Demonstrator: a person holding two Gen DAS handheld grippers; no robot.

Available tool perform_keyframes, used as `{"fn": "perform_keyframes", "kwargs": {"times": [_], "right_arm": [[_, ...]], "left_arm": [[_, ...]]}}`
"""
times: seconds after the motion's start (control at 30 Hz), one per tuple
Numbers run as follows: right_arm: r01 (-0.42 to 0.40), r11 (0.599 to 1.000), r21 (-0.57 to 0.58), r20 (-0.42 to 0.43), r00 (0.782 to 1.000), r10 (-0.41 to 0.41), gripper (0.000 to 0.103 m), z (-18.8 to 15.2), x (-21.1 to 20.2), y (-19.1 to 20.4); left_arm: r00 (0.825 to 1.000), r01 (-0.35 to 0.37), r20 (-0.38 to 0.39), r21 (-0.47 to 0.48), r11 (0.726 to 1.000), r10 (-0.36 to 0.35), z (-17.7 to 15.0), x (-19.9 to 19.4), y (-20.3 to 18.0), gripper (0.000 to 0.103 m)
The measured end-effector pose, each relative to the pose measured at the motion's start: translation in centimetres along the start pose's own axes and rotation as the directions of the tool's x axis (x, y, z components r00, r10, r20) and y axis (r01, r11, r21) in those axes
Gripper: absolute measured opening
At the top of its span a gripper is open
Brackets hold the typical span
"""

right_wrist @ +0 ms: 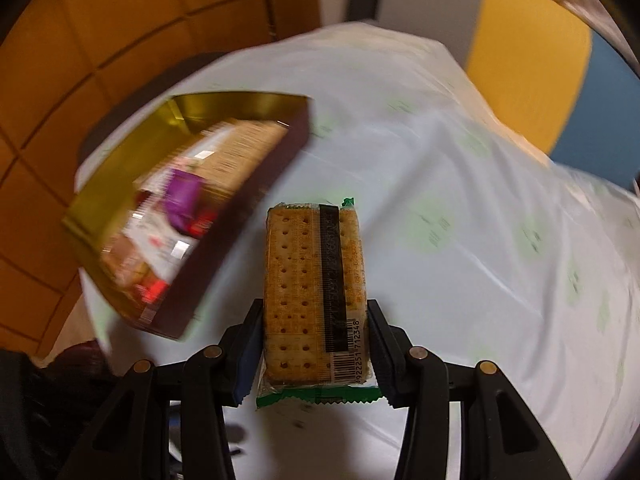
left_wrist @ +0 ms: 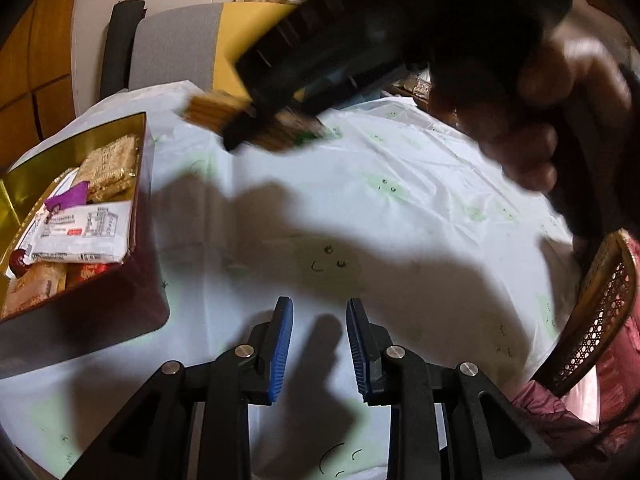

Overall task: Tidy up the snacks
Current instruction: 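Carry the cracker packet into the gold tray and open the right tool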

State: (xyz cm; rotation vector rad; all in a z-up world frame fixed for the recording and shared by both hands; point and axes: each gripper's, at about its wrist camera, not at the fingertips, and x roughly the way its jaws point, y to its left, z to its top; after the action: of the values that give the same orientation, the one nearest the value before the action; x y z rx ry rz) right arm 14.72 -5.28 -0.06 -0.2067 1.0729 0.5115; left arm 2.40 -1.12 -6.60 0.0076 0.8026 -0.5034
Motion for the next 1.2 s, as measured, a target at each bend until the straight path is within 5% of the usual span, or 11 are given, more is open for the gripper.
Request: {"fn": "perform_keyframes", "kwargs": {"times": [0.27,0.57,0.83,1.2], "right_arm": [[-0.102,0.985,-0.142,0.011,0.994,0.104,0.048,2.7,-1.1,5.7],[-0.124,0.951,-0.284,-0.05,0.992,0.115,0.048,5.6,2.4,10.6],[-0.125,0.943,-0.307,-0.132,0.987,0.087,0.049,5.7,6.8,11.8],[-0.131,0.945,-0.3,-0.102,0.989,0.104,0.05,5.5,6.1,11.4]], "left_arm": [[1.0,-0.015,0.002,-0.043,0.999,0.015,-0.2,0.8,1.1,0.028],[1.0,-0.006,0.01,-0.075,0.997,0.006,-0.2,1.1,1.9,0.029],[1.0,-0.007,0.011,-0.085,0.996,0.008,-0.2,1.4,1.9,0.029],[1.0,-0.009,0.012,-0.084,0.996,0.01,-0.4,1.3,2.0,0.029]]}}
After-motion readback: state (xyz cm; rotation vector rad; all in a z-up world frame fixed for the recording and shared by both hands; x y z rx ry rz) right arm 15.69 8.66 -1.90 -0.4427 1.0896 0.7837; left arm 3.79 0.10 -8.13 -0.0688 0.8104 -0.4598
